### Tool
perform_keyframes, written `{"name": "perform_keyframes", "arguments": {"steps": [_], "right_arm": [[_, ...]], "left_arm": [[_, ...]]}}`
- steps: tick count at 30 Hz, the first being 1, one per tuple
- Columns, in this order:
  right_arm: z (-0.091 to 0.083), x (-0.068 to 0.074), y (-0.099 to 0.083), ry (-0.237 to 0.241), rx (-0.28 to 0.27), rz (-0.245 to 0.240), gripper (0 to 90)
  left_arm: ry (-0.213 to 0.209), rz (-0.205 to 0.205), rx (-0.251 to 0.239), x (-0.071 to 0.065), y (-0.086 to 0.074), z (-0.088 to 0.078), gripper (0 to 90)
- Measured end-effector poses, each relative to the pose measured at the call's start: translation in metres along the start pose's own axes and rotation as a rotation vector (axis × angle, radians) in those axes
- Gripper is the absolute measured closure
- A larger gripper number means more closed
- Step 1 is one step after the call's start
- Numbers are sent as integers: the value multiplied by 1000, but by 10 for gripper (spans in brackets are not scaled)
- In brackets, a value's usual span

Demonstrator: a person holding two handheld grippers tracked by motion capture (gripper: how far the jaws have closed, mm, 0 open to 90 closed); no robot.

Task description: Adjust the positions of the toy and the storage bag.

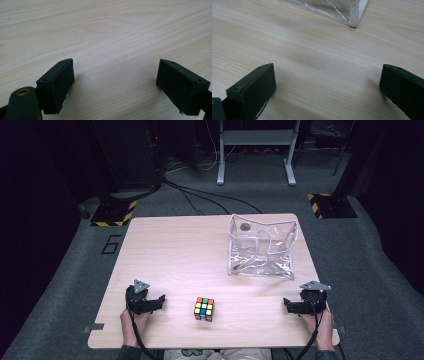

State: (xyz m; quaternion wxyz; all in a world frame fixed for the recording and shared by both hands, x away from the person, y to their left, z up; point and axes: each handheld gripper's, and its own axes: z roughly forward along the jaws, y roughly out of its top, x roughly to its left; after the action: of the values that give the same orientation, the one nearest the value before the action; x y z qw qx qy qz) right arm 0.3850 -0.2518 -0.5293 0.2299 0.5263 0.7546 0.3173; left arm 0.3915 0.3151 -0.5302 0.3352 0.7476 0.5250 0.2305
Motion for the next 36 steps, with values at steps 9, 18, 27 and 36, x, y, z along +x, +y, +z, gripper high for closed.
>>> {"name": "perform_keyframes", "arguments": {"steps": [9, 18, 27, 36], "right_arm": [[0, -1, 0, 4, 1, 7, 12], [1, 0, 3, -11, 8, 17, 19], [-9, -3, 8, -3, -45, 65, 33], [-15, 1, 21, -10, -69, 44, 40]], "left_arm": [[7, -7, 1, 0, 0, 0, 144], [-25, -6, 5, 0, 5, 3, 119], [-51, 28, -34, -8, 26, 2, 122], [-92, 13, -95, -10, 48, 2, 127]]}}
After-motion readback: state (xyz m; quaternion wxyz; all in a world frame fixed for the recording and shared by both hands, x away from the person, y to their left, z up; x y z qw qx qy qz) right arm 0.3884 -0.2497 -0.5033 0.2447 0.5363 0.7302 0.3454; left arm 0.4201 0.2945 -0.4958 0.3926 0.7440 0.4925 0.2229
